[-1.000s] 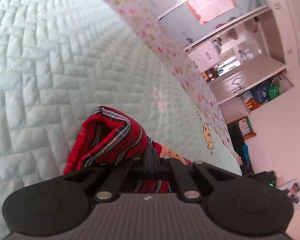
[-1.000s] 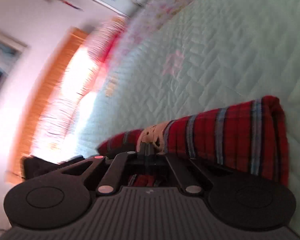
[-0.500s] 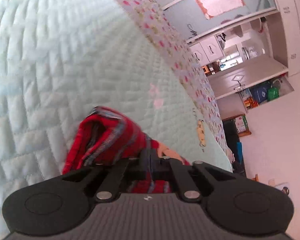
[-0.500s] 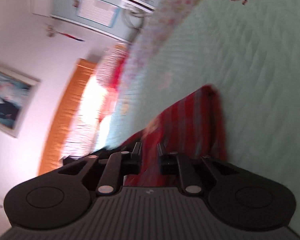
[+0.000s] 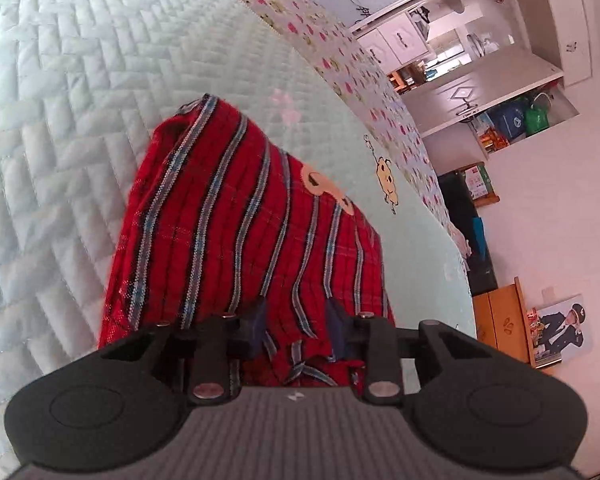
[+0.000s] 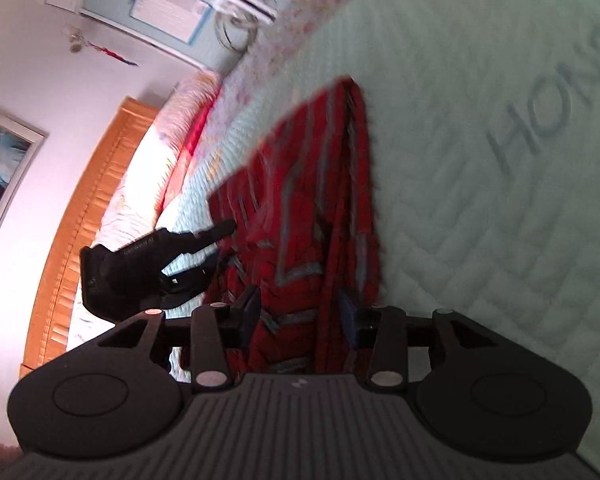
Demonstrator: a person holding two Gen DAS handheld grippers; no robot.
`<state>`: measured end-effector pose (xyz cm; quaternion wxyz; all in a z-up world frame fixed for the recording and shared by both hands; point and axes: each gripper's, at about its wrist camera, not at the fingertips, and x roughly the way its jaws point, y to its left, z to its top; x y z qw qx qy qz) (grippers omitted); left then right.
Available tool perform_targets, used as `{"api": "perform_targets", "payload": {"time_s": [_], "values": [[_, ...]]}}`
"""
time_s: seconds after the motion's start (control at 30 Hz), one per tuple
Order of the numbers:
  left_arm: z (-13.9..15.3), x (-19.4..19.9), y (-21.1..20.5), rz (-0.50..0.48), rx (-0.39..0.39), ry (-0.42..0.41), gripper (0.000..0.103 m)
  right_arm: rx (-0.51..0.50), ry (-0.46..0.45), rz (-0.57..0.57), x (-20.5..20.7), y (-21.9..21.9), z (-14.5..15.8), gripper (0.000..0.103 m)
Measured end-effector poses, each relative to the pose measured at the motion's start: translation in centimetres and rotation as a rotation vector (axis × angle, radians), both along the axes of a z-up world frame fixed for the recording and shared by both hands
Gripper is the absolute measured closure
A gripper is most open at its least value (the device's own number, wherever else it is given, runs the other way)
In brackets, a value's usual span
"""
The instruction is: Fold clothes
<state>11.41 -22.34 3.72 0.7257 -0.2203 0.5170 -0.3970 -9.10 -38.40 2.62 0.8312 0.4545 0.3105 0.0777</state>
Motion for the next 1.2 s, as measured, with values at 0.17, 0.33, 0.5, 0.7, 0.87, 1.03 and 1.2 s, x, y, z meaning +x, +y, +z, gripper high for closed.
{"api": "perform_targets", "payload": {"time_s": [0.17,0.33,0.5,0.7,0.87,1.03,1.2], "values": [[0.5,-2.9,0.2,-0.085,-0.016,-0.038,0.054,0.051,-0.099,0.049,-0.5,0.6,1.8,0.060],[-1.7,-3.3,0.7,-0.052,-0.017,0.024,0.062,0.055,0.096,0.129,0.9,1.7,-3.1,0.079],[1.4,-5.3,1.9,-0.096,-0.032,-0.049,0.057,0.137,-0.040,0.084,-1.1,1.3,-0.9,0.067],[-2.0,-7.9,3.5,-0.105,0.017,0.008,0.059,0.105,0.046,0.110,-1.4,2.3,-3.0,0.067],[-2.0,-8.2,4.6,-0.074,-0.022,0.018,0.058,0.086,0.064,0.076,-2.1,1.8,-3.7,0.084],[-0.3,-10.3,6.8,-0.037,-0.113,0.008,0.050,0.178,-0.060,0.085,-3.3,2.5,-1.5,0.072],[-2.2,-12.3,7.2,-0.054,-0.037,0.046,0.050,0.071,0.063,0.166,-2.0,4.3,-3.6,0.069]]}}
